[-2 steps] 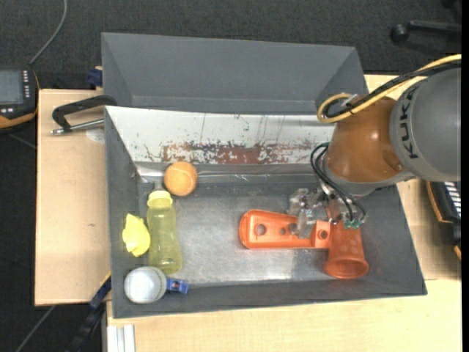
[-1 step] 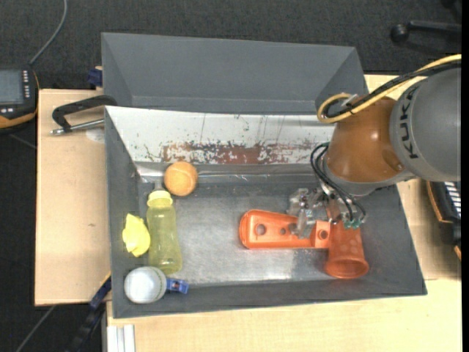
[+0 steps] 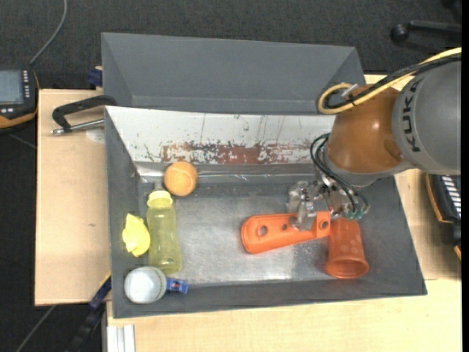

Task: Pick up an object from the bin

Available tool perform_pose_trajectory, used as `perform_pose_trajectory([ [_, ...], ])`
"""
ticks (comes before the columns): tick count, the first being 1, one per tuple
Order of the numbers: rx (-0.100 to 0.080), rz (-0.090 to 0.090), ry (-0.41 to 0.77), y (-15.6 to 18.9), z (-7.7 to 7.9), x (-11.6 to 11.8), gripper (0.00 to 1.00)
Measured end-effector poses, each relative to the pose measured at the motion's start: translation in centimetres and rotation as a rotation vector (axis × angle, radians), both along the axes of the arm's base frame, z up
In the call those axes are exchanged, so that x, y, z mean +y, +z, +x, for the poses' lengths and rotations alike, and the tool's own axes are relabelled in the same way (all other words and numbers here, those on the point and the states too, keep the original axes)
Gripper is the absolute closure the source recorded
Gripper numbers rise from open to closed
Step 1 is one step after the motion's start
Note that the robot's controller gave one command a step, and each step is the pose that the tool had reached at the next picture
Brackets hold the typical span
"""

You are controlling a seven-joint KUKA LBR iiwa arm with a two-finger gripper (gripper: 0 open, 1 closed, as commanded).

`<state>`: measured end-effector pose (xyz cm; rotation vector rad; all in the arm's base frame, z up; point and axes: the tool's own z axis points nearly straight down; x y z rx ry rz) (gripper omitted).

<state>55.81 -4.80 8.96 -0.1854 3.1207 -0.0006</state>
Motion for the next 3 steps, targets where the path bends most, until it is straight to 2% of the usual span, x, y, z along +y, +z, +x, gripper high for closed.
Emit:
perform_pose_trajectory([
  [1, 0.0, 0.0, 0.023, 5.0, -0.8, 1.1, 1.0],
  [2, -0.007, 0.0, 0.043, 8.0, 1.0, 0.6, 1.0],
  [3, 0.002, 0.0, 0.049, 12.4, 0.0, 1.4, 1.0],
])
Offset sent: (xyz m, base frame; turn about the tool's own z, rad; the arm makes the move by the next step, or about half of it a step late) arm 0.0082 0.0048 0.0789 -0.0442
